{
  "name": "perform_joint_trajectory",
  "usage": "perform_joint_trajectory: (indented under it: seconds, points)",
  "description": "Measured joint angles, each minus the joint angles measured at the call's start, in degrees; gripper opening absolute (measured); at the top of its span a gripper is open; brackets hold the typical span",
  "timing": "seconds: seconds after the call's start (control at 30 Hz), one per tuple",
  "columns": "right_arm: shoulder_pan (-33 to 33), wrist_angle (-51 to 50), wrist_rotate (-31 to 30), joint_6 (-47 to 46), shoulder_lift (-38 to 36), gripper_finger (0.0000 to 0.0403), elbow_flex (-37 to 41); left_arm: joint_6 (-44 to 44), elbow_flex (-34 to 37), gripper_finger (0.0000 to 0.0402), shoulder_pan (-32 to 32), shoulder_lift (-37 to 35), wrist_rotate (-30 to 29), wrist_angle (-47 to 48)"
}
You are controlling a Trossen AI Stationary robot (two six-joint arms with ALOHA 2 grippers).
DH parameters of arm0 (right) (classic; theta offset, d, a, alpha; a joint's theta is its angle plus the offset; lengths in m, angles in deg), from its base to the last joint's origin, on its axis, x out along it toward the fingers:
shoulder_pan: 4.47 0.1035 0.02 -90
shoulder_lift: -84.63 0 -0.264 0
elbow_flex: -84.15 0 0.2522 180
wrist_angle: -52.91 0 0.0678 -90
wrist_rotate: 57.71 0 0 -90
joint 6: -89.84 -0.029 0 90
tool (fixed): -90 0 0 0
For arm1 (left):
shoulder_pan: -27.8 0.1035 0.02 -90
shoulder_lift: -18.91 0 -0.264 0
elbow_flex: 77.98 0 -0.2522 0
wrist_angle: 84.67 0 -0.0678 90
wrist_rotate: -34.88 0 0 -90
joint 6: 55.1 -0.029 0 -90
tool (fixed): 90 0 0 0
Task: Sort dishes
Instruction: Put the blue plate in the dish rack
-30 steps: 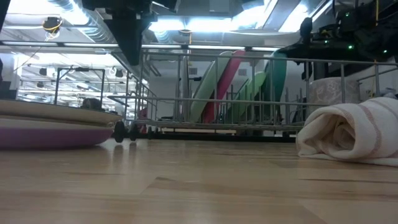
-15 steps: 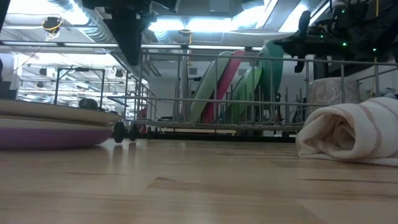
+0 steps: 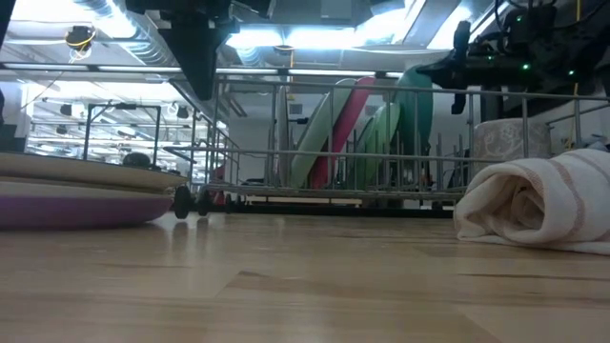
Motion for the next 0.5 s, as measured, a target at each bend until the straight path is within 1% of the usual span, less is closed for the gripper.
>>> perform_joint_trajectory:
  seconds: [0.13,0.3,0.4,0.5]
  points:
    - [0.0,-0.74,-0.03,1.05,1.1,0.0007,-0.04,0.14,0.0,0.001,-0.24,-0.01,-0.13,-0.02]
    - [0.0,-0.99,-0.35,1.11,1.21,0.0007,-0.02,0.55,0.0,0.0004,-0.31,-0.01,-0.15,-0.09]
    - [0.0,-1.11,-0.26,1.11,1.21,0.0007,-0.02,0.92,0.0,0.0009,-0.33,-0.01,-0.13,-0.13]
    - [-0.02,0.94,1.95,1.11,1.34,0.0007,0.11,1.01,0.0,0.0012,-0.33,-0.01,-0.1,-0.18]
